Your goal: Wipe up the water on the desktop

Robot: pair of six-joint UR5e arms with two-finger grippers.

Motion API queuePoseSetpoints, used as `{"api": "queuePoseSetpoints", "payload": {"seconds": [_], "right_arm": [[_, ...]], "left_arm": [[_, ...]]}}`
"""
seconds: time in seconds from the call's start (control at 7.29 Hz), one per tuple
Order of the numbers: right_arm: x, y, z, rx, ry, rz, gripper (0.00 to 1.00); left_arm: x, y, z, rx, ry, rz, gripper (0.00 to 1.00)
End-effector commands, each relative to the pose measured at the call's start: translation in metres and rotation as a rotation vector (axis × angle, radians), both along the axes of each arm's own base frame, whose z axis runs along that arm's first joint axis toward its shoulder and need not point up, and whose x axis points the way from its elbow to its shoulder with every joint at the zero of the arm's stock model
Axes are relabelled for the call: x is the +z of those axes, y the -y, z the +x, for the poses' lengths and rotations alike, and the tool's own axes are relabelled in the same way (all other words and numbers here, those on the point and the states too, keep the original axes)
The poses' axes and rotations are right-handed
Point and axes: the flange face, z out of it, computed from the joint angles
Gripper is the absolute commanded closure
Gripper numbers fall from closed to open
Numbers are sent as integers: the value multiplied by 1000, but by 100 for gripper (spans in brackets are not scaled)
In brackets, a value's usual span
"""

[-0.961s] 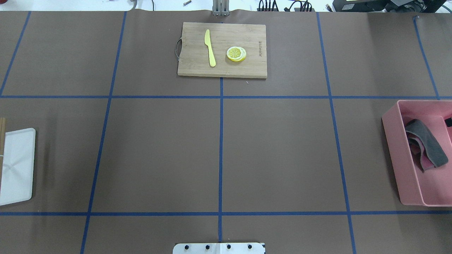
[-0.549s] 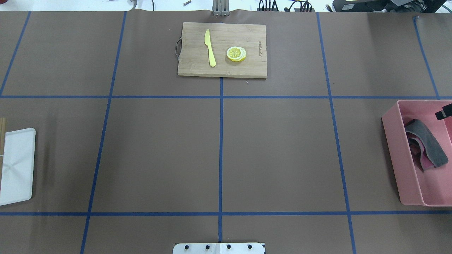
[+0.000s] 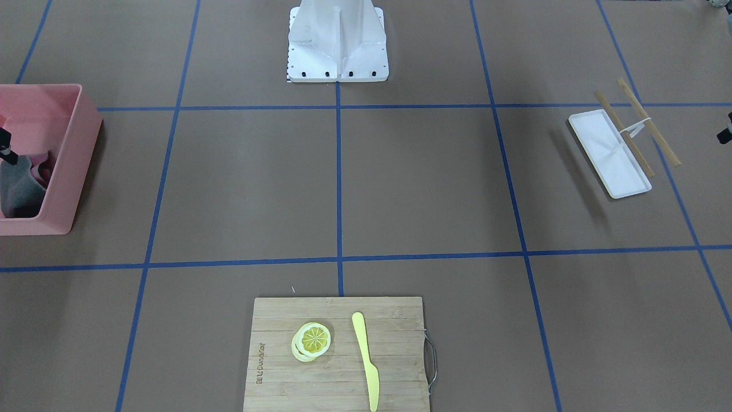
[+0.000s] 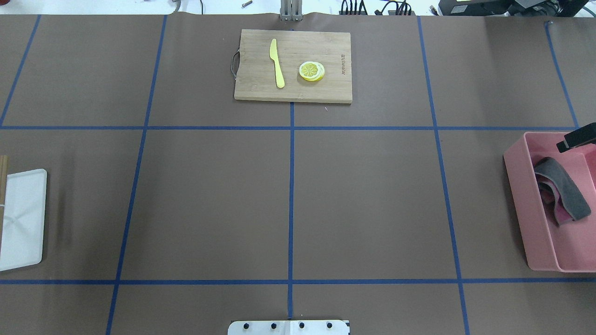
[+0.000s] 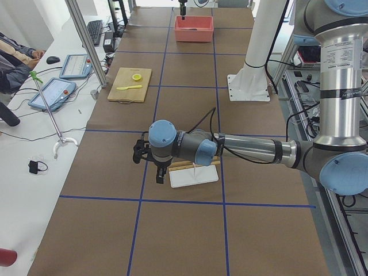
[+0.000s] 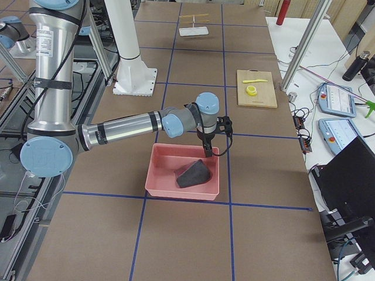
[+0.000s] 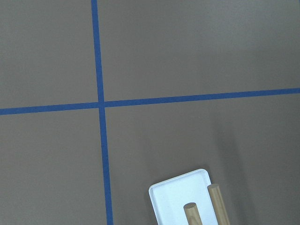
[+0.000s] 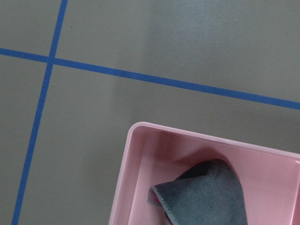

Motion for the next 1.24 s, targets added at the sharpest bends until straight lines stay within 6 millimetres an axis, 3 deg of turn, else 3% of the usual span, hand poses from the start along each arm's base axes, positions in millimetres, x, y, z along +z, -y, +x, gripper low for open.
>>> {"api": "queuePoseSetpoints", "payload": {"seconds": [0.0, 0.27, 0.69, 1.1], "right_arm": [[10, 0, -4, -10, -2, -19, 0], [14, -4, -4, -13, -2, -29, 0], [18, -11, -2, -21, 16, -26, 0], [17, -10, -3, -22, 17, -21, 0]], "left_arm": [[11, -24, 13, -20, -19, 3, 2], [14, -32, 25, -12, -28, 4, 2], [22, -46, 24, -9, -31, 22, 2], [6, -45, 43, -51, -74, 14, 2]]}}
